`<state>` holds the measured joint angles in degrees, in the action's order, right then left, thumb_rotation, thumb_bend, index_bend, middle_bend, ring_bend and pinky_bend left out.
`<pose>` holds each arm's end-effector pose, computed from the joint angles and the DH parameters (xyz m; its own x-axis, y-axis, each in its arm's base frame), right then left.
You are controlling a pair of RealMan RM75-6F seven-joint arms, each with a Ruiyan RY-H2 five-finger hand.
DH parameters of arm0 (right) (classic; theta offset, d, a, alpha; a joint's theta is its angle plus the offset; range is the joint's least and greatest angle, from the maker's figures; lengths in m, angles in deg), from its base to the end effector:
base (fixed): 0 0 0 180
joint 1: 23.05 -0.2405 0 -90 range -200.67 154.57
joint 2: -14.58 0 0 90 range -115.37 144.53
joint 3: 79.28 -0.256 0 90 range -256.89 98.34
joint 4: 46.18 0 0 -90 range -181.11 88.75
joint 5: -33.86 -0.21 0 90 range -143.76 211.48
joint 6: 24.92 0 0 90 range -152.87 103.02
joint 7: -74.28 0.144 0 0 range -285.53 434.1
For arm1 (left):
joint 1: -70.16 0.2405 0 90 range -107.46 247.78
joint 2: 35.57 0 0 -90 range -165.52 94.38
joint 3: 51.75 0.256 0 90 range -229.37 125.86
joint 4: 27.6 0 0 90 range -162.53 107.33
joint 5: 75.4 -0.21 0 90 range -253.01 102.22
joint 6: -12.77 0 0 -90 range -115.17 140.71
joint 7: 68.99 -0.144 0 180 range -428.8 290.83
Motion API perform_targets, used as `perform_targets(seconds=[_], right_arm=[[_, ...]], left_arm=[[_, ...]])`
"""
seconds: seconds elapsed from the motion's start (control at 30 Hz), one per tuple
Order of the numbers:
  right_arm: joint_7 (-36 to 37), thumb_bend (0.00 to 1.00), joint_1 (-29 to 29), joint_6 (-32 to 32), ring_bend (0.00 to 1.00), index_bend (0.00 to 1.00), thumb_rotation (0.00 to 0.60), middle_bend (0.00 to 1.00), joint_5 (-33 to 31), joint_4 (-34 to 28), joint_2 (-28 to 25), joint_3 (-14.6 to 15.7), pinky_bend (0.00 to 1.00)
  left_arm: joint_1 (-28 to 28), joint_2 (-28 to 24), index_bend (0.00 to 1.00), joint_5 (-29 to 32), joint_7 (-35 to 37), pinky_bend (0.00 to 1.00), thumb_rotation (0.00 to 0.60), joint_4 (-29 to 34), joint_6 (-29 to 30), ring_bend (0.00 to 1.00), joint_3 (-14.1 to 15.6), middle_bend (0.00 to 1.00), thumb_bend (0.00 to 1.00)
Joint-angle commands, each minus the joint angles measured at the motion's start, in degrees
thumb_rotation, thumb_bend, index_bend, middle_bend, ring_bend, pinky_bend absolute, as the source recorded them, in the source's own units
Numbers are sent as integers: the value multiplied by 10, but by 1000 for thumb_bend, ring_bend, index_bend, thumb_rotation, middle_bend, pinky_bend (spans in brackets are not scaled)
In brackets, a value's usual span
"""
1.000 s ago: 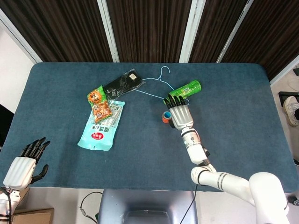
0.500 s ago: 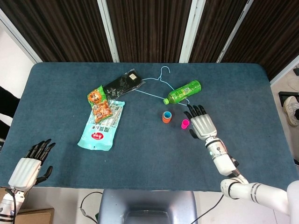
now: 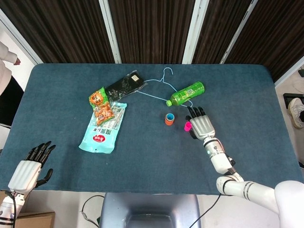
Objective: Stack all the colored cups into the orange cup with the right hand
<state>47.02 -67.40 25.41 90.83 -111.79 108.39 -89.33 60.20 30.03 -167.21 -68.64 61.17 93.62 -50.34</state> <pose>-0.2055 -0.3899 -0.0179 0.6435 -0.2253 0.7316 -0.7640 -0.2477 0.5957 -0.3027 0.1916 0.1312 0.4496 0.1072 0.8867 0.8851 -0.1869 -0.4262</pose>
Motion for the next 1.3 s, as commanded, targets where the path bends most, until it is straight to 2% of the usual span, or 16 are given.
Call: perform_targets(seconds=[0.03, 0.27, 0.43, 0.63, 0.83, 1.0, 1.13, 1.3], right_arm=[[-2, 497, -3, -2, 0, 438, 600, 0, -2, 6, 5, -1, 0], [-18, 497, -9, 1, 0, 524, 600, 0, -14, 30, 27, -7, 0], [-28, 497, -10, 0, 0, 546, 600, 0, -28, 35, 32, -13, 0], [-22, 500, -11, 13, 0, 628, 600, 0, -26, 32, 37, -23, 0], [46, 501, -6, 64, 0, 629, 600, 0, 17, -20, 18, -58, 0], [43, 501, -18, 83, 0, 625, 600, 0, 20, -52, 12, -82, 0], [11, 501, -36, 78, 0, 624, 600, 0, -2, -46, 29, -92, 0], [-16, 501, -57, 68, 0, 623, 600, 6, -29, -8, 66, -95, 0]], left_arm=[[0, 0, 0, 0, 0, 129, 600, 0, 0, 0, 0, 0, 449], [1, -1, 0, 0, 2, 129, 600, -1, 3, 0, 0, 0, 450], [0, -1, 0, 1, 3, 129, 600, -2, 2, 0, 0, 0, 450], [0, 0, 0, 2, 2, 129, 600, -2, 0, 0, 0, 0, 450], [-2, 0, 0, 5, 2, 129, 600, -2, -3, 0, -2, 0, 449], [-1, 0, 0, 4, 0, 129, 600, -1, -1, 0, -1, 0, 449], [-1, 0, 0, 4, 0, 129, 600, -1, -1, 0, -2, 0, 449], [1, -2, 0, 3, 2, 129, 600, -1, 3, 0, 0, 0, 451]])
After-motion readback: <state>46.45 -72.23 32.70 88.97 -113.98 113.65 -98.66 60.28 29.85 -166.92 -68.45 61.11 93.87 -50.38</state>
